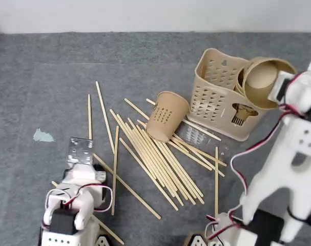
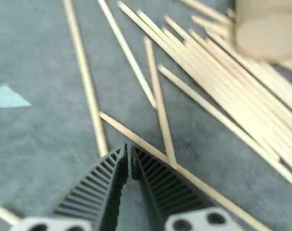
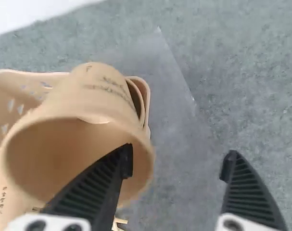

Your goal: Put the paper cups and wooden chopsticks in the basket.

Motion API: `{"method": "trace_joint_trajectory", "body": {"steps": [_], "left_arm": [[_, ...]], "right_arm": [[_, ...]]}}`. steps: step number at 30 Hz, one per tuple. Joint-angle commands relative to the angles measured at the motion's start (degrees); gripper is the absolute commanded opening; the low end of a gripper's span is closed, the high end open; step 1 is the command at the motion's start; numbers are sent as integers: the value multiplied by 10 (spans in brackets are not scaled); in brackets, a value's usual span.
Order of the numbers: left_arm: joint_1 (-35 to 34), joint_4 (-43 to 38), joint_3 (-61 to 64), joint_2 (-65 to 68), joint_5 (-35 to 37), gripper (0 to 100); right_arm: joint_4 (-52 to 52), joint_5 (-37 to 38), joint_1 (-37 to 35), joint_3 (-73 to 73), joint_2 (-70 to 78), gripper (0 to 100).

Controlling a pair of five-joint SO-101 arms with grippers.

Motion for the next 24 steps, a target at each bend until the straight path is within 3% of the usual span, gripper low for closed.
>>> {"method": "trace_joint_trajectory", "body": {"steps": [1, 7, 14, 24], "left_arm": [[-8, -1, -58, -4, -31, 15], [-12, -22, -84, -4, -47, 15], [-11, -85, -81, -4, -47, 15], [-11, -87, -58, -4, -43, 15]], "right_arm": [[6, 2, 3, -30, -66, 314], [-1, 2, 3, -30, -105, 263], [-62, 1, -16, -30, -27, 160], [-266, 1, -24, -30, 78, 141]]}}
